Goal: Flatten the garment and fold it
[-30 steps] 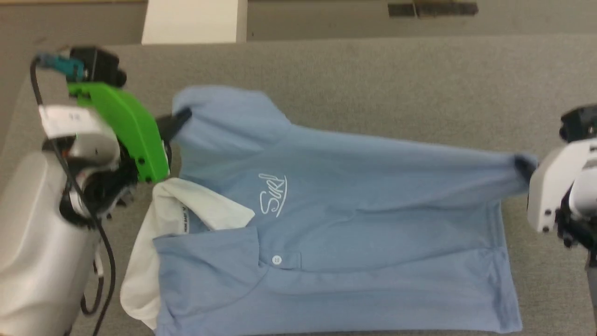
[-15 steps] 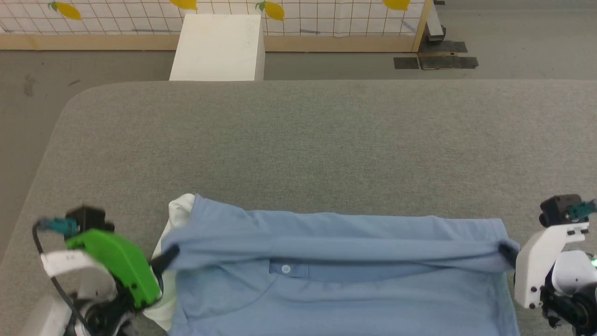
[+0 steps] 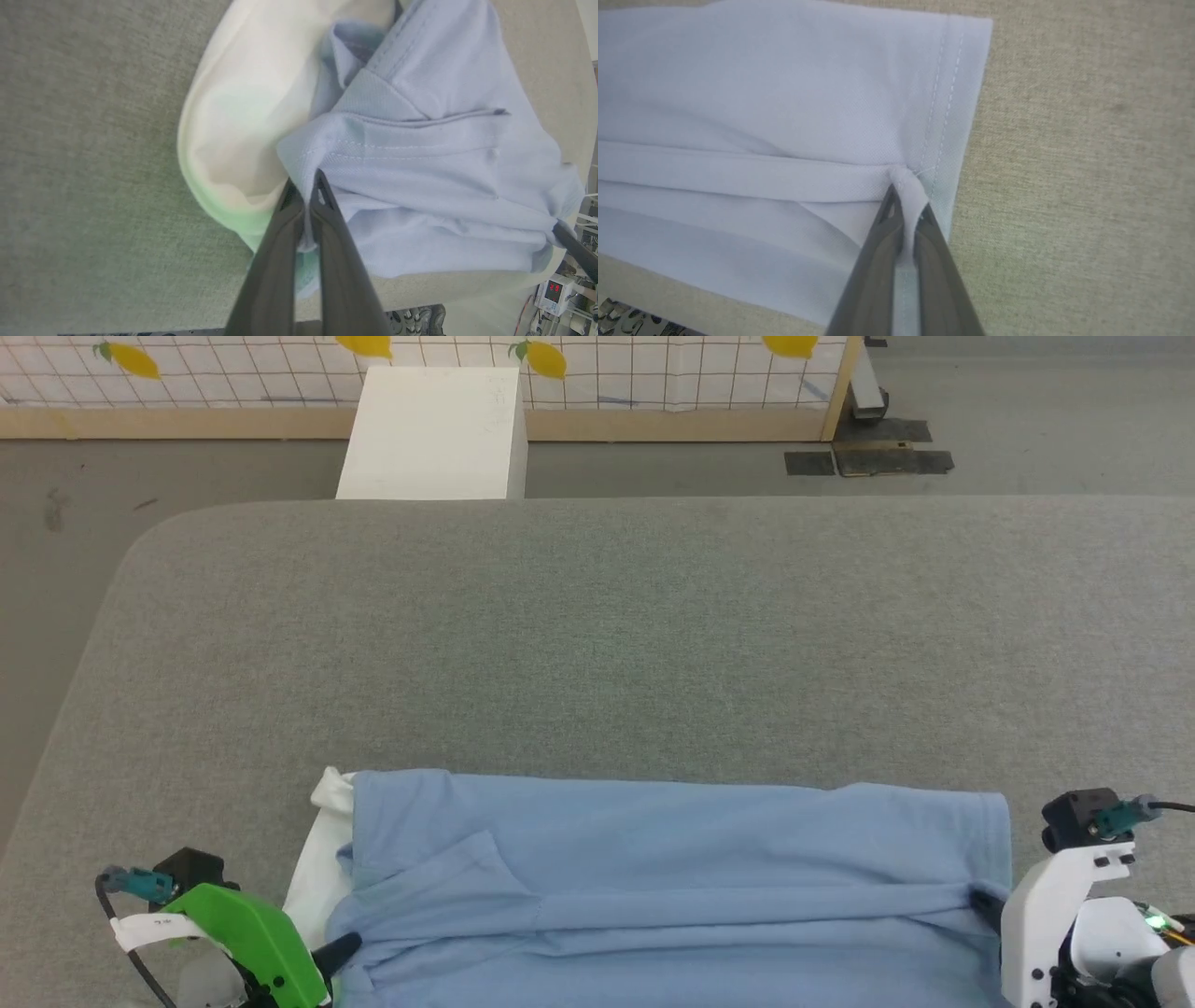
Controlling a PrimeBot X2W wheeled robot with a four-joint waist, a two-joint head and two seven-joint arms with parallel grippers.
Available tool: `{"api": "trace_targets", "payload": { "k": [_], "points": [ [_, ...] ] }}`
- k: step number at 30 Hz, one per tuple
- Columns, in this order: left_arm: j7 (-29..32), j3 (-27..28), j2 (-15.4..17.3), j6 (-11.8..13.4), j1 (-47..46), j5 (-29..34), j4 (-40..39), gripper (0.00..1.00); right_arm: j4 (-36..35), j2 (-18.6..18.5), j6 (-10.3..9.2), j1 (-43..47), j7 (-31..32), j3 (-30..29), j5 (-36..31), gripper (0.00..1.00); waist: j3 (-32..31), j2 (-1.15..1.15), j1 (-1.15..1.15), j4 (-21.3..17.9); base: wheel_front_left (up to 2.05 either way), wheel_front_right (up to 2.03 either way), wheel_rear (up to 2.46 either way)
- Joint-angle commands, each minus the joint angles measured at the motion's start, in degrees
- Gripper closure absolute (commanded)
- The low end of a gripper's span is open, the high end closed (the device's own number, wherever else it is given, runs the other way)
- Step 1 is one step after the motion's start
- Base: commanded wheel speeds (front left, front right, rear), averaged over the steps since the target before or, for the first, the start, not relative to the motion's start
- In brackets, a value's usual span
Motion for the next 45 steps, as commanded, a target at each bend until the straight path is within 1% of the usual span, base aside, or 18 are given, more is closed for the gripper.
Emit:
{"api": "trace_targets", "payload": {
  "k": [1, 7, 11, 13, 15, 17, 19, 20, 22, 23, 24, 26, 30, 33, 35, 40, 45],
  "points": [
    [-0.2, -0.1, 0.7, 0.4, -0.1, 0.7, 0.6, 0.00, 0.6, 0.1, -0.08, 0.8, -0.1, 0.5, 0.4, 0.00, -0.4, 0.23, 0.01, -0.2, 0.00, 0.00, 0.00],
    [0.2, 0.4, 3.6, 1.3, -2.0, 2.7, -1.7, 0.00, -0.9, -1.5, -0.08, 0.1, -0.7, 0.0, 2.4, 0.00, -3.0, 0.23, 0.01, -0.4, 0.00, 0.00, 0.00],
    [0.9, 1.6, 5.7, 2.5, -4.1, 3.4, -5.9, 0.00, -3.0, -3.4, -0.08, -0.6, 0.1, -0.7, 4.8, 0.00, -5.0, 0.23, 0.01, -0.6, 0.00, 0.00, 0.00],
    [0.0, 2.5, 6.4, 2.8, -5.7, 4.2, -8.3, 0.00, -4.2, -4.2, -0.08, -1.0, 0.5, -1.6, 5.7, 0.00, -5.8, 0.23, 0.01, -0.6, 0.00, 0.00, 0.00],
    [-3.1, 3.9, 6.5, 2.0, -7.5, 5.4, -10.7, 0.00, -5.1, -5.3, -0.08, -1.3, 1.0, -2.7, 5.9, 0.00, -6.0, 0.23, 0.01, -0.7, 0.00, 0.00, 0.00],
    [-7.6, 4.9, 6.7, 1.0, -8.8, 7.8, -11.9, 0.00, -5.4, -5.7, -0.08, -1.5, 1.6, -3.8, 6.4, 0.00, -6.0, 0.23, 0.01, -0.8, 0.00, 0.00, 0.00],
    [-14.5, 6.0, 6.4, -0.8, -9.7, 11.1, -12.4, 0.00, -5.4, -5.9, -0.08, -1.7, 2.2, -4.7, 6.8, 0.00, -5.6, 0.23, 0.01, -1.1, 0.00, 0.00, 0.00],
    [-19.2, 6.6, 6.3, -1.9, -10.1, 13.5, -12.3, 0.00, -5.4, -6.0, -0.08, -1.8, 2.5, -5.0, 6.9, 0.00, -5.3, 0.23, 0.01, -1.1, 0.00, 0.00, 0.00],
    [-24.5, 6.2, 5.4, -4.4, -9.6, 15.4, -10.8, 0.00, -5.6, -6.2, -0.08, -1.7, 2.5, -5.0, 7.8, 0.00, -4.6, 0.23, 0.01, -1.0, 0.00, 0.00, 0.00],
    [-27.7, 6.2, 5.4, -5.3, -9.7, 17.2, -10.1, 0.00, -5.4, -6.2, -0.08, -1.6, 2.7, -5.1, 8.2, 0.00, -4.2, 0.23, 0.01, -1.0, 0.00, 0.00, 0.00],
    [-31.4, 6.4, 4.7, -6.3, -9.8, 18.3, -9.2, 0.00, -5.5, -6.5, -0.08, -1.5, 2.7, -4.9, 8.5, 0.00, -3.6, 0.23, 0.01, -0.9, 0.00, 0.00, 0.00],
    [-36.9, 5.8, 4.6, -7.7, -9.8, 21.6, -7.1, 0.00, -5.4, -6.4, -0.08, -1.3, 2.5, -5.0, 9.7, 0.00, -2.7, 0.23, 0.01, -0.6, 0.00, 0.00, 0.00],
    [-44.7, 4.2, 4.7, -9.8, -10.2, 26.5, -3.2, 0.00, -5.1, -6.7, -0.08, -0.7, 2.7, -4.4, 11.0, 0.00, -0.7, 0.23, 0.01, -0.1, 0.00, 0.00, 0.00],
    [-47.5, 3.2, 4.4, -10.9, -10.6, 28.7, -0.8, 0.00, -4.5, -6.9, -0.08, -0.1, 3.4, -3.7, 12.1, 0.00, 0.5, 0.23, 0.01, 0.3, 0.00, 0.00, 0.00],
    [-48.3, 3.0, 4.3, -11.4, -10.9, 29.5, 0.2, 0.00, -4.1, -6.9, -0.08, 0.3, 3.9, -3.1, 12.8, 0.00, 1.3, 0.23, 0.01, 0.6, 0.00, 0.00, 0.00],
    [-49.3, 3.4, 3.4, -11.9, -11.0, 30.2, 1.4, 0.00, -2.7, -7.3, -0.08, 1.3, 5.6, -1.6, 13.2, 0.00, 2.7, 0.23, 0.01, 1.0, 0.00, 0.00, 0.00],
    [-49.7, 4.4, 2.5, -12.4, -10.5, 30.6, 1.5, 0.00, -1.9, -6.6, -0.08, 0.9, 6.1, 0.2, 13.1, 0.00, 3.6, 0.23, 0.01, 1.3, 0.00, 0.00, 0.00]
  ]
}}
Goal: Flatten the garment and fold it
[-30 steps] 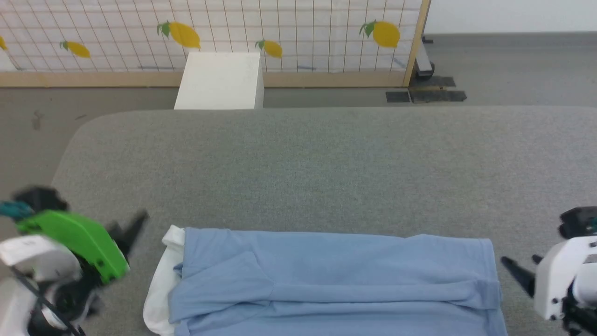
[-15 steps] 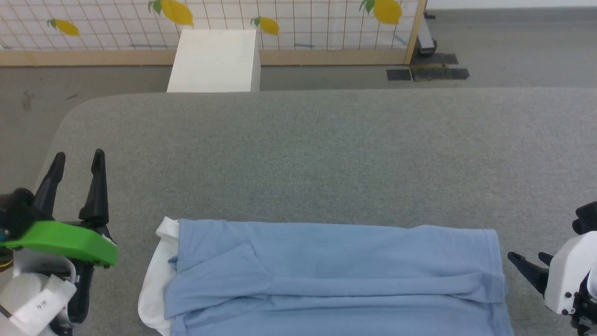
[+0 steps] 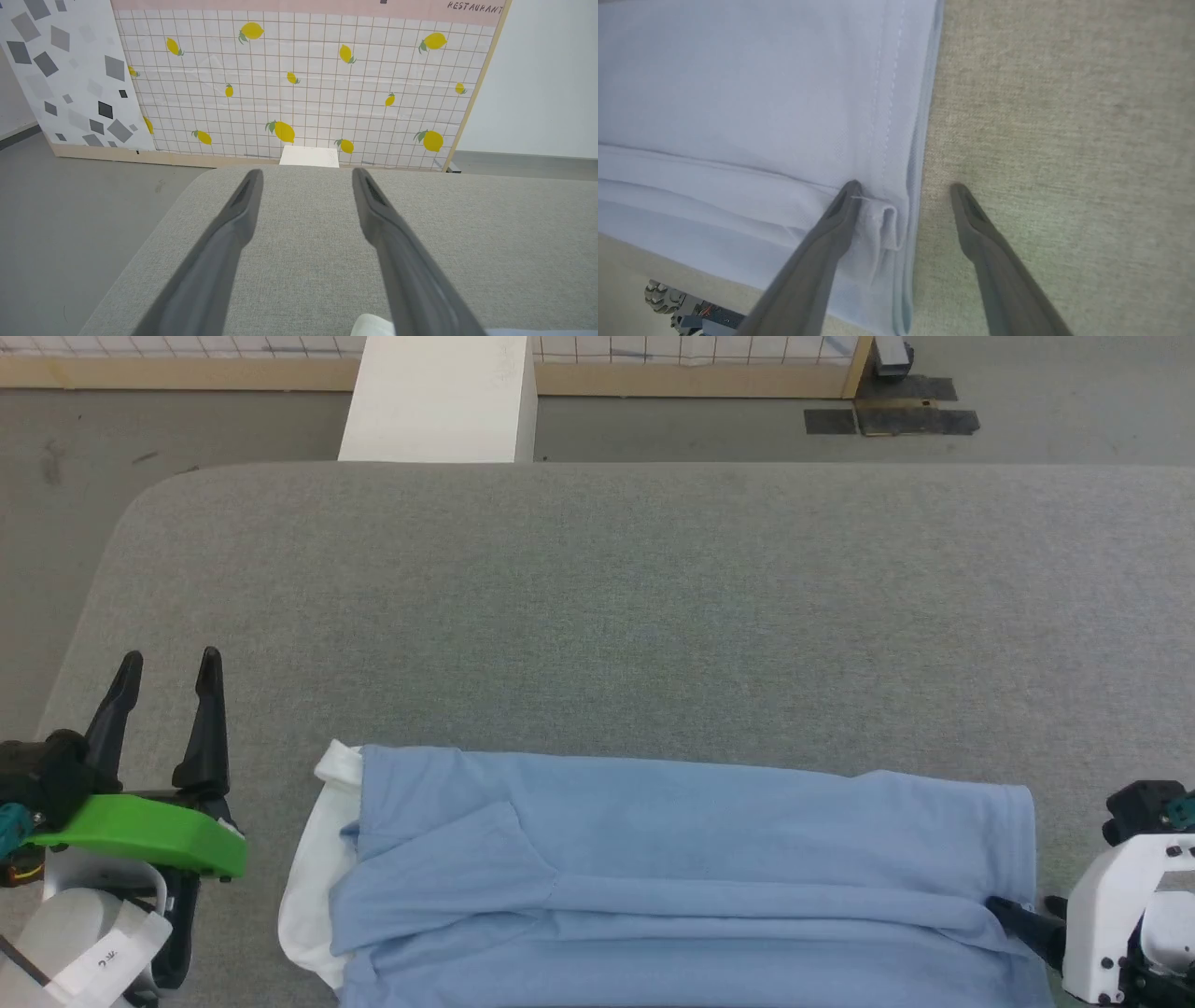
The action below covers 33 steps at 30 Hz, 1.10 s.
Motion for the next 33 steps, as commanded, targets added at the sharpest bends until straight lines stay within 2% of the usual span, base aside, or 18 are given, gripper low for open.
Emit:
{"api": "trace_targets", "payload": {
  "k": [1, 8, 14, 15, 16, 17, 18, 25, 33],
  "points": [
    [-0.5, 0.4, -0.4, -0.4, -0.2, 0.6, -0.1, 0.00, 0.5, 0.7, -0.08, -0.1, 0.1, 1.1, 0.2, 0.00, 0.3, 0.23, 0.00, 0.2, 0.00, 0.00, 0.00],
    [-0.6, 1.5, -1.3, -1.1, 0.7, 0.9, 0.0, 0.00, 1.3, 2.8, -0.08, -2.4, -0.1, 6.2, 1.8, 0.00, 0.3, 0.23, 0.00, 0.5, 0.00, 0.00, 0.00],
    [-0.7, 2.4, -2.3, -1.4, 1.0, 1.3, -0.1, 0.00, 3.0, 2.1, -0.08, -3.5, -0.1, 8.1, 1.9, 0.00, 0.3, 0.23, 0.00, 0.9, 0.00, 0.00, 0.00],
    [-0.7, 2.5, -2.3, -1.5, 1.1, 1.4, -0.1, 0.00, 3.4, 1.9, -0.08, -3.5, 0.2, 8.1, 1.8, 0.12, 0.3, 0.23, 0.00, 1.0, 0.00, 0.00, 0.00],
    [-0.7, 2.6, -2.5, -1.6, 1.2, 1.3, 0.1, 0.00, 3.9, 1.7, -0.08, -3.5, 0.6, 8.0, 1.6, 0.65, 0.2, 0.23, 0.00, 1.0, 0.00, 0.00, 0.00],
    [-0.7, 2.6, -2.5, -1.7, 1.3, 1.4, 0.2, 0.00, 4.2, 1.6, -0.08, -3.5, 0.9, 7.7, 1.5, 0.96, 0.2, 0.23, 0.00, 1.0, 0.00, 0.00, 0.00],
    [-0.7, 2.8, -2.6, -1.7, 1.4, 1.6, 0.1, 0.00, 4.6, 1.4, -0.08, -3.4, 1.3, 7.3, 1.1, 1.00, 0.2, 0.23, 0.00, 1.0, 0.00, 0.00, 0.00],
    [-0.7, 3.2, -3.1, -2.1, 1.8, 1.6, 0.5, 0.00, 5.6, 0.7, -0.08, -3.5, 2.1, 2.6, -1.9, 1.00, 0.2, 0.23, 0.00, 0.8, 0.00, 0.00, 0.00],
    [-0.7, 3.2, -3.2, -2.4, 1.8, 1.8, 0.8, 0.00, 6.0, -0.7, -0.08, -4.0, 3.5, -8.8, -9.3, 1.00, 0.2, 0.23, 0.00, 0.6, 0.00, 0.00, 0.00]
  ]
}}
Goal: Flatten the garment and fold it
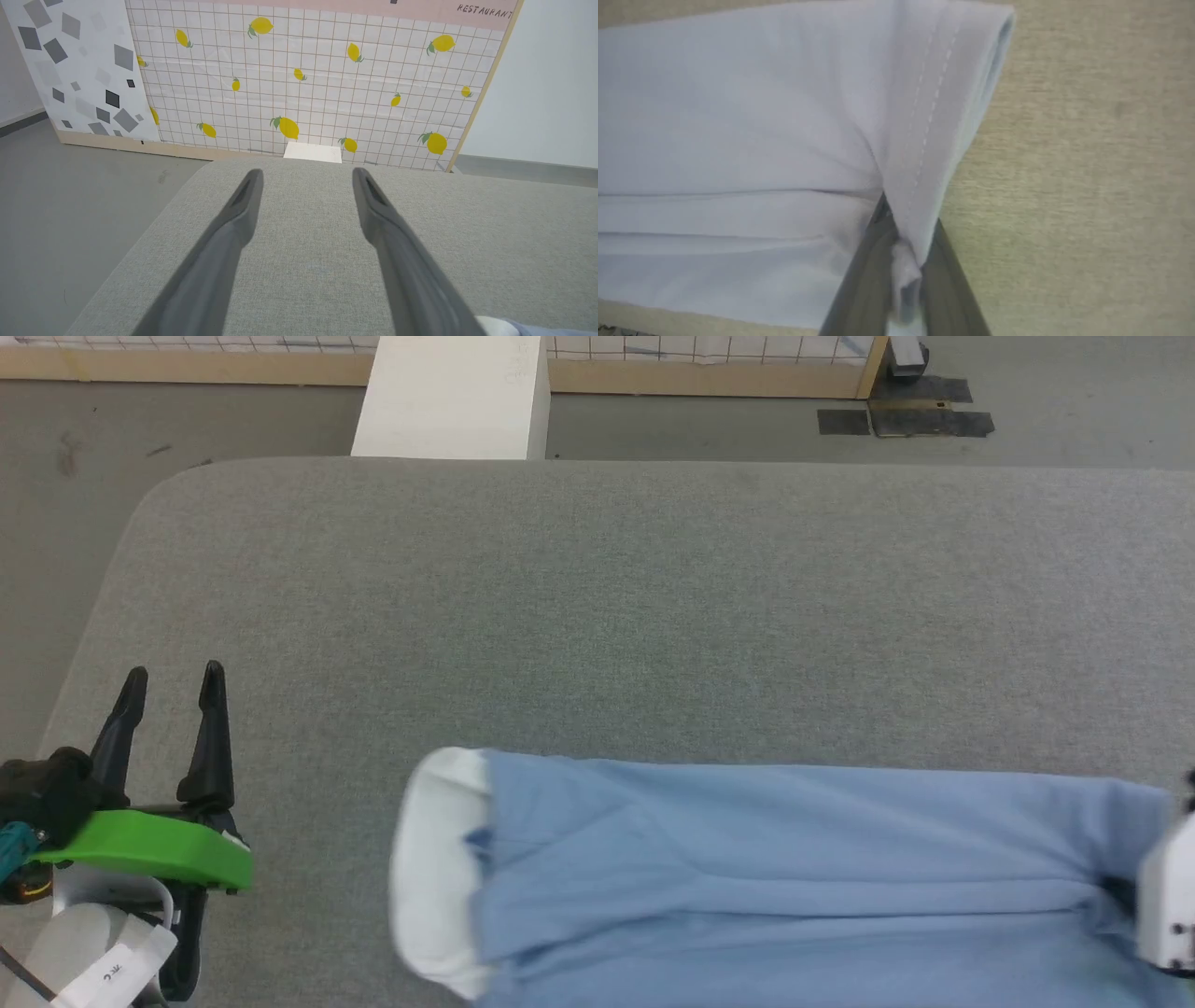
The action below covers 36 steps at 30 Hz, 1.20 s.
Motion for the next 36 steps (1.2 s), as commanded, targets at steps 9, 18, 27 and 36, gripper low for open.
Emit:
{"api": "trace_targets", "payload": {
  "k": [9, 18, 27, 36],
  "points": [
    [-0.1, 0.2, -0.1, -0.2, 0.3, -0.7, 0.2, 0.00, -3.4, 0.8, -0.30, -0.3, 5.6, -12.5, -11.7, 1.00, 0.2, 0.23, 0.00, -0.1, 0.00, 0.00, 0.00],
    [-0.2, 2.0, -1.2, 1.0, 1.9, -1.4, 0.3, 0.00, -21.2, 1.2, -0.30, -1.0, 26.6, -2.4, -13.1, 1.00, -2.9, 0.23, 0.00, -1.6, 0.00, 0.00, 0.00],
    [-0.2, 2.5, -1.5, 1.8, 3.9, -1.3, -0.3, 0.00, -29.0, 3.0, -0.30, -3.4, 31.4, 10.5, -6.8, 1.00, -5.3, 0.23, 0.00, -1.4, 0.00, 0.00, 0.00],
    [0.1, 2.8, -1.1, 2.5, 5.6, -1.6, -1.4, 0.00, -24.3, 8.2, -0.30, -6.9, 24.8, 22.3, -2.4, 1.00, -6.1, 0.23, 0.00, 0.3, 0.00, 0.00, 0.00]
  ]
}}
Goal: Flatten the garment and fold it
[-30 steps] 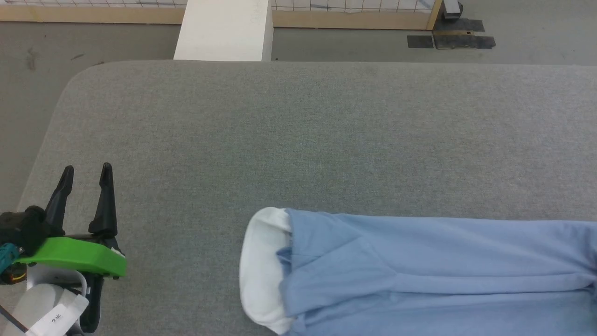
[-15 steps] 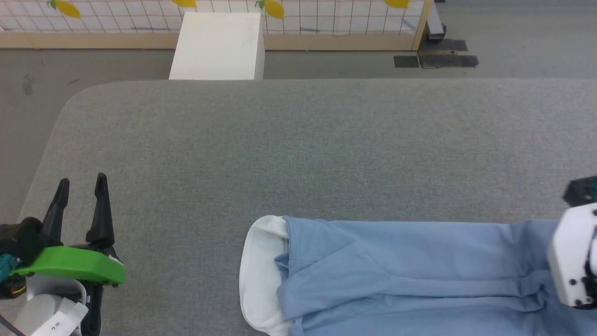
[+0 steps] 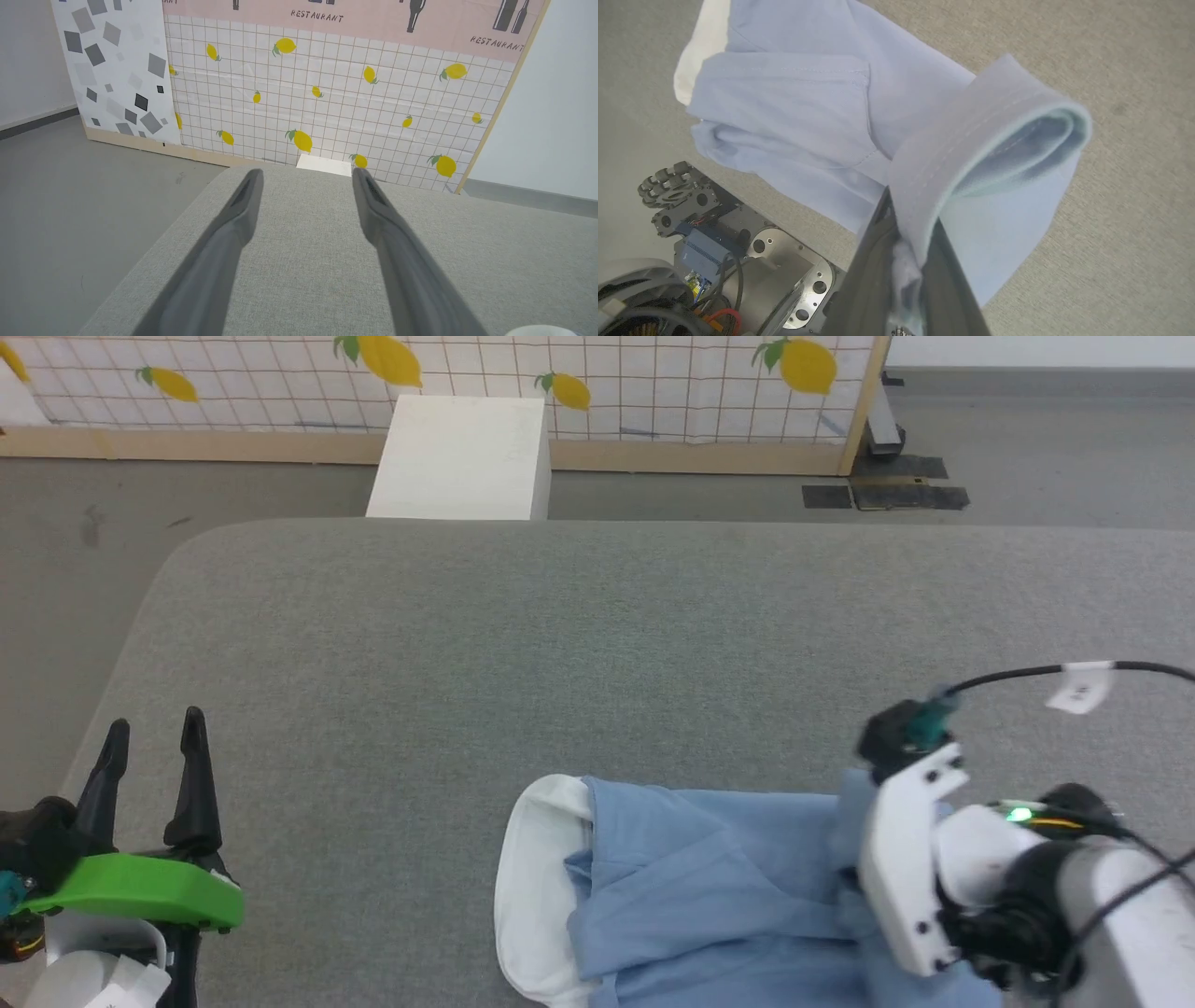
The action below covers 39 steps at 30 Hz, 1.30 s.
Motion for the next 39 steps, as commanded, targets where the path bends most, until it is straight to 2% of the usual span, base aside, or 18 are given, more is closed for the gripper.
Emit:
{"api": "trace_targets", "payload": {
  "k": [1, 11, 25, 26, 27, 28, 33, 39],
  "points": [
    [0.1, 0.1, 0.2, 0.4, 0.8, -0.6, -0.3, 0.00, 1.5, 1.1, -0.10, -1.6, -1.6, 1.5, 0.8, 1.00, -0.1, 0.23, 0.00, 0.6, 0.00, 0.00, 0.00],
    [0.3, -0.4, 0.1, 0.1, 0.1, -1.2, -0.6, 0.00, 15.6, 8.0, -0.10, -9.1, -13.5, 12.6, 2.0, 1.00, 1.9, 0.23, 0.00, 3.3, 0.00, 0.00, 0.00],
    [0.0, 0.0, -0.2, -0.8, -1.1, -1.8, 0.9, 0.00, 32.9, 11.7, -0.10, -14.4, -25.1, 21.5, 3.2, 1.00, 3.9, 0.23, 0.00, 4.7, 0.00, 0.00, 0.00],
    [0.0, 0.0, -0.3, -0.8, -1.1, -1.8, 1.0, 0.00, 33.5, 11.9, -0.10, -14.6, -25.8, 21.8, 3.5, 0.91, 3.8, 0.23, 0.00, 4.7, 0.00, 0.00, 0.00],
    [0.0, 0.1, -0.3, -0.8, -1.1, -1.8, 1.0, 0.00, 34.0, 12.1, -0.10, -14.8, -26.4, 22.1, 4.2, 0.53, 3.8, 0.23, 0.00, 4.6, 0.00, 0.00, 0.00],
    [0.0, 0.1, -0.4, -0.8, -1.1, -1.8, 1.1, 0.00, 34.3, 12.2, -0.10, -15.3, -27.1, 22.6, 4.6, 0.00, 3.7, 0.23, 0.00, 4.4, 0.00, 0.00, 0.00],
    [-0.1, 0.0, -0.5, -0.9, -1.1, -1.5, 1.3, 0.00, 32.6, 12.9, -0.10, -17.3, -29.0, 25.4, 8.9, 0.00, 2.7, 0.23, 0.00, 3.7, 0.00, 0.00, 0.00],
    [0.2, -0.4, -0.3, -0.4, -0.6, -1.1, 1.2, 0.00, 27.2, 13.2, -0.10, -19.2, -30.7, 27.3, 15.5, 0.00, 0.3, 0.23, 0.00, 2.3, 0.00, 0.00, 0.00]
  ]
}}
